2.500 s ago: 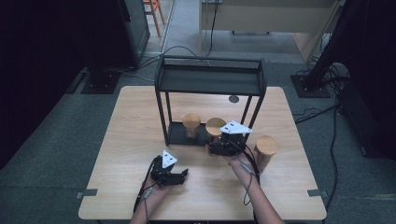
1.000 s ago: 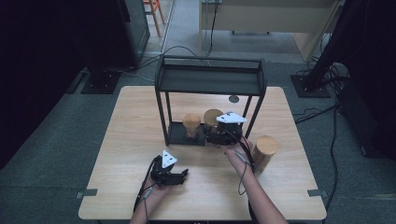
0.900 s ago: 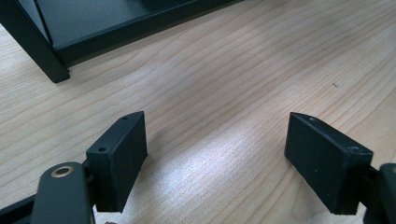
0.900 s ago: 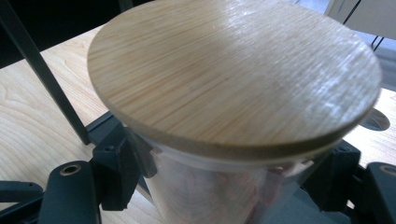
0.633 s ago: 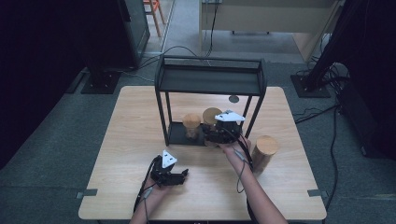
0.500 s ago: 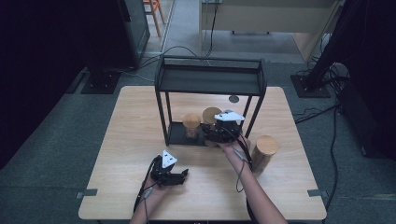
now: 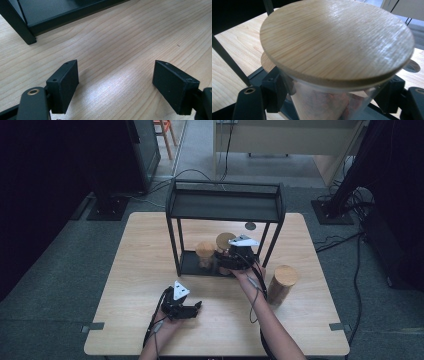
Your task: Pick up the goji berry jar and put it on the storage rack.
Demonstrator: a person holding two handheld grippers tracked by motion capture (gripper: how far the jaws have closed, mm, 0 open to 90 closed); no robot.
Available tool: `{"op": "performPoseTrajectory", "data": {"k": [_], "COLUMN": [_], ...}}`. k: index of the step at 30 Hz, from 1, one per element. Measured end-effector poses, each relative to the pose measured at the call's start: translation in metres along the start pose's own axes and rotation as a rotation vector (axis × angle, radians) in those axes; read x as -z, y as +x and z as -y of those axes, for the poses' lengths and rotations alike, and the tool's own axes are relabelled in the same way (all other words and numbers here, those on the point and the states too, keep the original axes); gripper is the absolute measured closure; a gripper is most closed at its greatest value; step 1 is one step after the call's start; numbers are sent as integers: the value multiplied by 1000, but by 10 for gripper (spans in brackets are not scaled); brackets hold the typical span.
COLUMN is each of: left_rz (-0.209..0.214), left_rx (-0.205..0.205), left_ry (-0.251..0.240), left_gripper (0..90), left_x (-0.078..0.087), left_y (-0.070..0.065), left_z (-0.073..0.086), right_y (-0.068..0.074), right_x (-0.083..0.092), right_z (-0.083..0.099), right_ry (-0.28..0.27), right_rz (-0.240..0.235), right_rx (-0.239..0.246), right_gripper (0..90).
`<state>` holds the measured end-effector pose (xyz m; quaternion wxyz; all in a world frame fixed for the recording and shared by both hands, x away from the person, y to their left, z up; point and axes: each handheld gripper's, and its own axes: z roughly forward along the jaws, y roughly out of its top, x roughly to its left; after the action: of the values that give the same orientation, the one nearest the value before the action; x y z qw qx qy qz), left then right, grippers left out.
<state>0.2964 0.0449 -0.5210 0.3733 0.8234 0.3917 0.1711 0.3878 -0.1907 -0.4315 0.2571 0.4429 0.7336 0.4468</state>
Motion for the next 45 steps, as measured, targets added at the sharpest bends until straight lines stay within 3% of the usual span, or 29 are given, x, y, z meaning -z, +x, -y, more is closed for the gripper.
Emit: {"op": "performPoseTrajectory", "data": {"k": [17, 45], "left_rz": [6, 7], "left_rx": [4, 4], "left_ry": [-1, -1], "left_gripper": [214, 214], "left_x": [0, 0], "left_y": [1, 0], "left_z": [0, 0], "right_y": [1, 15], "right_x": [-13, -31], "right_z": [-3, -11], "right_ry": [-4, -4], "right_rz": [22, -12], "right_rx": [-2, 10], "right_gripper": [252, 252]}}
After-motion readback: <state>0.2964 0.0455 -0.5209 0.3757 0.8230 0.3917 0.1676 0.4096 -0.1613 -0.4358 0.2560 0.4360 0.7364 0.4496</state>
